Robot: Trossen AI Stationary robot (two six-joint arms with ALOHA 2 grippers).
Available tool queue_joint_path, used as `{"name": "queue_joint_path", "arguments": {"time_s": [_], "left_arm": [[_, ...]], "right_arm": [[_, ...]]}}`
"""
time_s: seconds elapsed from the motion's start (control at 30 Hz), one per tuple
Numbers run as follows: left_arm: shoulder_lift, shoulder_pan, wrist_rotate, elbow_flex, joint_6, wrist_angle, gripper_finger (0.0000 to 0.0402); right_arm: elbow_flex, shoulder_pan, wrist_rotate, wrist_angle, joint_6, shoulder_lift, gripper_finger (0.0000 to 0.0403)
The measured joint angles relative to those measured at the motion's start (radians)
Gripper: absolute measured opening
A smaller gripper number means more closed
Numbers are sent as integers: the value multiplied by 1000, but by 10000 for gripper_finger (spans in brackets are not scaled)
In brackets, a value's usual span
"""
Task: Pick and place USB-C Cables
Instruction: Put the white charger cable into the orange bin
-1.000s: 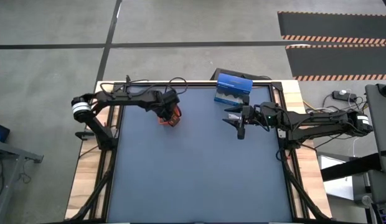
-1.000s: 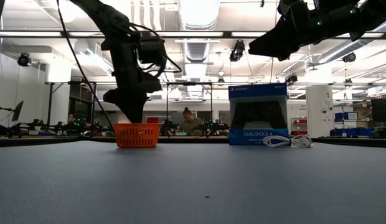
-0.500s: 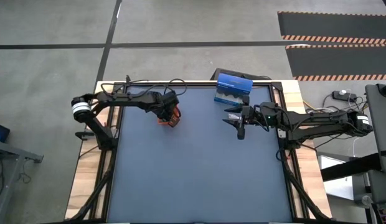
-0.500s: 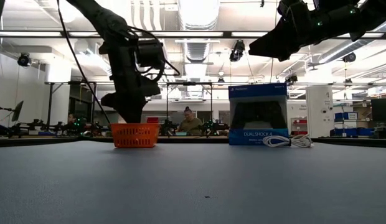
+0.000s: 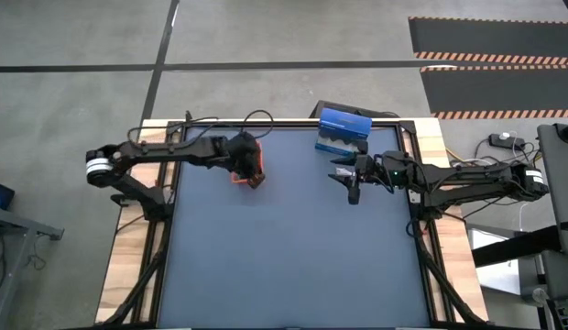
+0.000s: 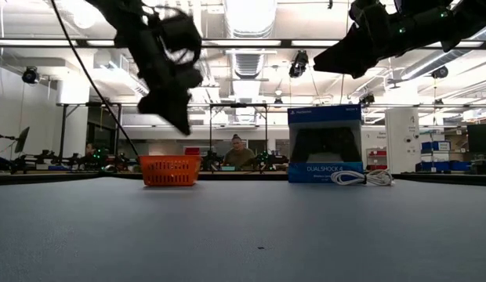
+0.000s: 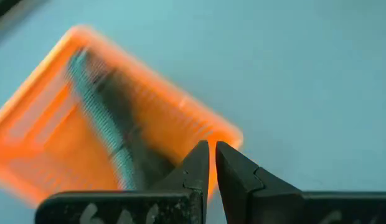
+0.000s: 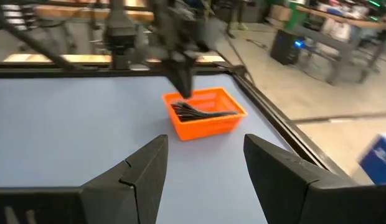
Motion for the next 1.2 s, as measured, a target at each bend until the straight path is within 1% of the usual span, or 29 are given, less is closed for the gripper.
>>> {"name": "queue_joint_path", "arguments": {"time_s": [0.07, 0.17, 0.23, 0.33, 0.43, 0.57, 0.63, 0.73, 0.93, 1.03, 1.1, 1.2], "left_arm": [[-35, -38, -1, -25, 48, 106, 13], [-97, -102, -1, -101, 121, 311, 13], [-134, -142, 0, -156, 155, 449, 13], [-195, -181, 0, -234, 178, 605, 13], [-250, -192, -1, -298, 182, 703, 13], [-307, -192, -12, -356, 181, 770, 13], [-327, -191, -28, -373, 181, 789, 13], [-344, -190, -48, -383, 181, 787, 13], [-345, -190, -51, -383, 187, 795, 13], [-345, -190, -51, -383, 187, 795, 13], [-345, -190, -51, -384, 187, 795, 13], [-345, -190, -56, -384, 188, 795, 13]], "right_arm": [[0, 0, 51, -1, 24, 6, 203], [0, 0, 109, -10, 68, 25, 203], [0, 0, 123, -18, 100, 48, 203], [1, -1, 129, -38, 164, 94, 203], [1, -15, 130, -51, 236, 153, 203], [9, -68, 128, -108, 316, 223, 203], [36, -103, 127, -219, 355, 256, 203], [91, -153, 128, -389, 368, 307, 203], [170, -202, 127, -633, 221, 404, 203], [199, -207, 129, -698, 184, 440, 203], [214, -210, 133, -710, 179, 458, 203], [226, -210, 189, -716, 166, 479, 203]]}}
